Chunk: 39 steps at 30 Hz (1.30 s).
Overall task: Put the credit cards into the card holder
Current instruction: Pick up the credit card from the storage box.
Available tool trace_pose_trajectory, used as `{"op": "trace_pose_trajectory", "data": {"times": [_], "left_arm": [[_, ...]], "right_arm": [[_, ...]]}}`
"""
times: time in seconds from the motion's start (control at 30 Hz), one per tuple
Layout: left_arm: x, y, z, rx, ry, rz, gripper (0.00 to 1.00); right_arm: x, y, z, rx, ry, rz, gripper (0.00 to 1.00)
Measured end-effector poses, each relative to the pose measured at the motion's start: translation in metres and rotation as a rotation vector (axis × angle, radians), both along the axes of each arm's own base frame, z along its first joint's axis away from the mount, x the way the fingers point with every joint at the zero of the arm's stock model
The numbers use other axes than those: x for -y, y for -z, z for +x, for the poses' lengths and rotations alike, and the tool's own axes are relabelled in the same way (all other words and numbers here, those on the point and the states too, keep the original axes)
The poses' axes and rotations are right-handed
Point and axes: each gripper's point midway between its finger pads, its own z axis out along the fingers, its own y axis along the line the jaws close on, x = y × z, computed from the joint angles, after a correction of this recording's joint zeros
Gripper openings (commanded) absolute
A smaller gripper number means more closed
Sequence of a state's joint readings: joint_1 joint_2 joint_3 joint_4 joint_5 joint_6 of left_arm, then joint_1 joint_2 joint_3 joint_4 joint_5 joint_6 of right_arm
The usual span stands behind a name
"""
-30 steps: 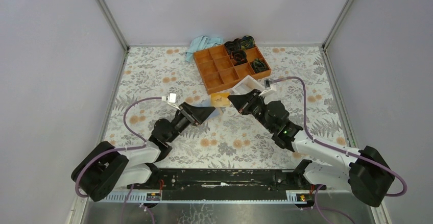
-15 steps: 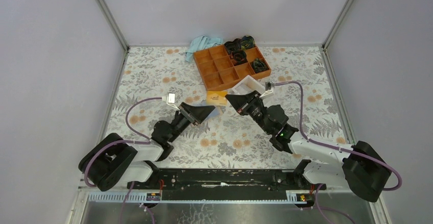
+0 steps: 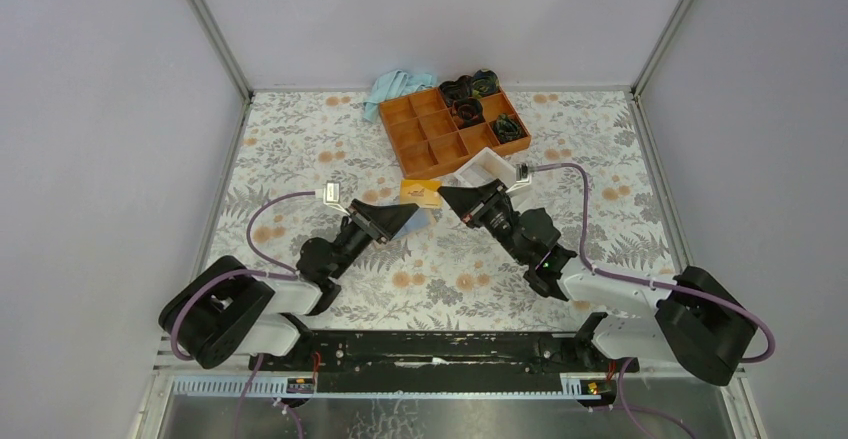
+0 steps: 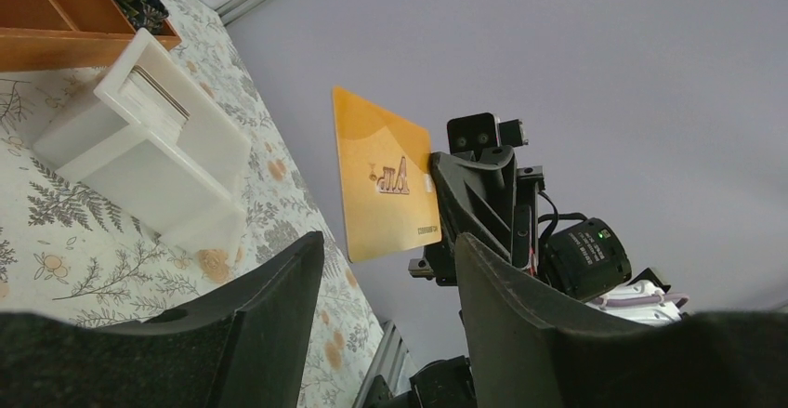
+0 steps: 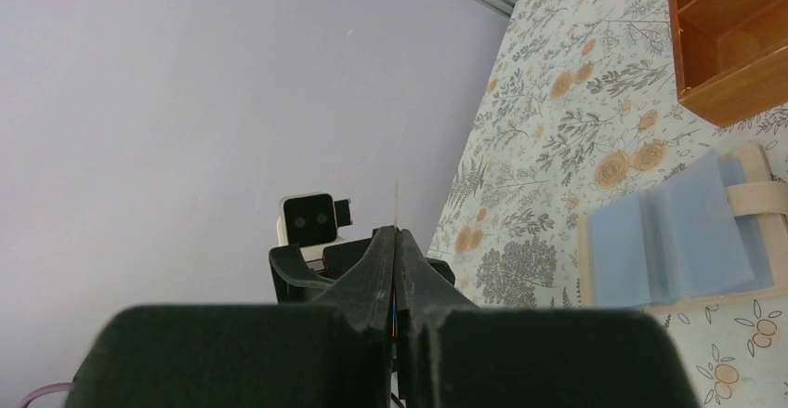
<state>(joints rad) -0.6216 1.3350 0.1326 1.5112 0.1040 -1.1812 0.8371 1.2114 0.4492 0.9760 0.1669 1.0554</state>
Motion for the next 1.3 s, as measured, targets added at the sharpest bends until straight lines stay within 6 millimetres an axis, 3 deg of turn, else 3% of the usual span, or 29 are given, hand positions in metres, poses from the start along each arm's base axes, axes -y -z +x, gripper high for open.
{"op": "trace_pose_trajectory", "data": {"times": [0.47,0.63,0.8,0.9,1.0,1.1,1.3], "left_arm": [[0.0,0.001,0.007,-0.015,-0.018,-0.009,0.41],[0.0,0.001,0.008,-0.016,-0.022,-0.012,0.26],[-0.001,0.0,0.009,-0.016,-0.029,-0.013,0.2],[-0.001,0.001,0.009,-0.017,-0.031,-0.012,0.12],[-0.001,0.001,0.009,-0.015,-0.033,-0.01,0.11],[-0.001,0.001,0.01,-0.007,-0.037,-0.003,0.09],[-0.008,0.006,0.013,-0.002,-0.052,0.019,0.07]], "right_arm": [[-0.004,0.012,-0.002,-0.029,-0.013,0.025,0.0],[-0.004,0.011,-0.002,-0.029,-0.015,0.04,0.0],[-0.003,0.014,-0.003,-0.032,-0.015,0.043,0.01],[-0.002,0.019,-0.004,-0.041,-0.016,0.037,0.1],[-0.002,0.023,-0.005,-0.046,-0.016,0.031,0.31],[-0.001,0.027,-0.007,-0.047,-0.019,0.017,0.44],[0.004,0.027,-0.013,-0.017,-0.023,-0.041,0.53]]}}
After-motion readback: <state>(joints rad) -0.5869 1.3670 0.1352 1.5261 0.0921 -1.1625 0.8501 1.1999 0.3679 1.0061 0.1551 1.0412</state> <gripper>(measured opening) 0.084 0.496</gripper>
